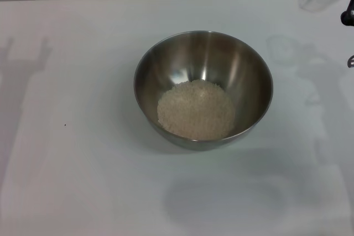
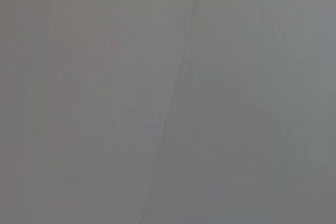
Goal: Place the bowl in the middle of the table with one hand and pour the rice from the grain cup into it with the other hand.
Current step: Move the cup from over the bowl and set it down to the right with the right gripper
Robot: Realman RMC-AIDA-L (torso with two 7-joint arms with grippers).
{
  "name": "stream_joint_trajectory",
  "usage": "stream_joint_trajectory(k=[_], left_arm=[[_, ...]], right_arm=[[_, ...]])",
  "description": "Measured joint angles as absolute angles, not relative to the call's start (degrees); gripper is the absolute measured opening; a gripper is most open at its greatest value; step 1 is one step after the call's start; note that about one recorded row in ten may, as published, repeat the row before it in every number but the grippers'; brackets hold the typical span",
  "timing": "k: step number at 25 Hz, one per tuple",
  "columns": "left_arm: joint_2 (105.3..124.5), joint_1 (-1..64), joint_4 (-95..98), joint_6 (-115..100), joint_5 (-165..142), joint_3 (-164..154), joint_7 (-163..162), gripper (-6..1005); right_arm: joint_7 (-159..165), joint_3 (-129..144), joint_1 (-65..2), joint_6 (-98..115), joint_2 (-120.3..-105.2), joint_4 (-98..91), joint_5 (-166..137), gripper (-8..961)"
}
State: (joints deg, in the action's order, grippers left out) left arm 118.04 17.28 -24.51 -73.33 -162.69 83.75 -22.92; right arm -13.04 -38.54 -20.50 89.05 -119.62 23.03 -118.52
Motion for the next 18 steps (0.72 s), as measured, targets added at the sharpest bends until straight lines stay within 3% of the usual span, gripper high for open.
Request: stream_joint_trajectory(k=[18], left_arm=[[117.95,17.0,-24.5,-74.3,-162.7,83.8,-23.3,864]], right_arm=[[-7.1,-39.2,-22.4,68.8,-119.62,22.7,-114.7,14]])
